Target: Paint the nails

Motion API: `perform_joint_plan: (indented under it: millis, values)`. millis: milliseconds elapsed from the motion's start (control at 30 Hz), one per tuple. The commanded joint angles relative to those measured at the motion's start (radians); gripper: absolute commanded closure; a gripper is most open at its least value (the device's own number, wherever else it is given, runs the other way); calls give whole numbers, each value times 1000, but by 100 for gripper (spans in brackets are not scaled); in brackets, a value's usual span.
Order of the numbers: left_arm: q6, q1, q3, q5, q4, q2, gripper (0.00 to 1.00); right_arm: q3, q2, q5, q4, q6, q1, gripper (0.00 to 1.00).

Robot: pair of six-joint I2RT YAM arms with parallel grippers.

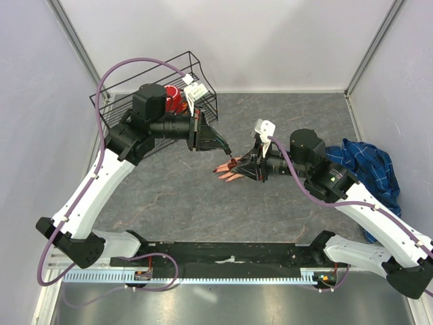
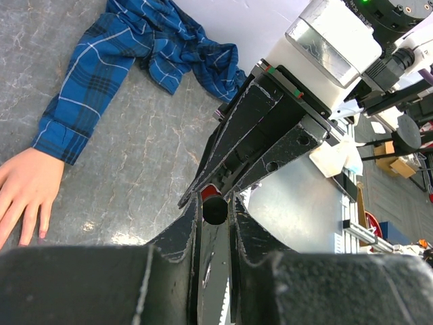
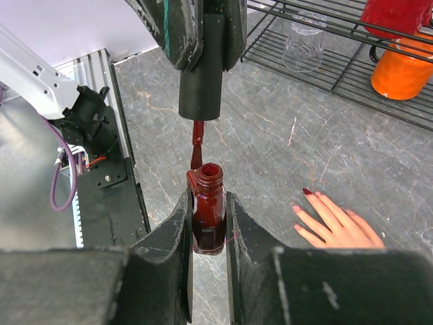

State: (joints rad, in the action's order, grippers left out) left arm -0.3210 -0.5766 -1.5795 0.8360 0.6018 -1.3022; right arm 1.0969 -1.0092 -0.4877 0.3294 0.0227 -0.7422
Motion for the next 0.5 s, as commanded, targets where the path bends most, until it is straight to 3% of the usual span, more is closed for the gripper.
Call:
perform_joint_plan:
  millis: [0,467]
  values:
    - [-4,-6,4,-12,-2,3,98,35,17,0,-56,2,0,100]
    - [-4,-6,7,-23,0,0,98,34,27,-6,-62,5,0,100]
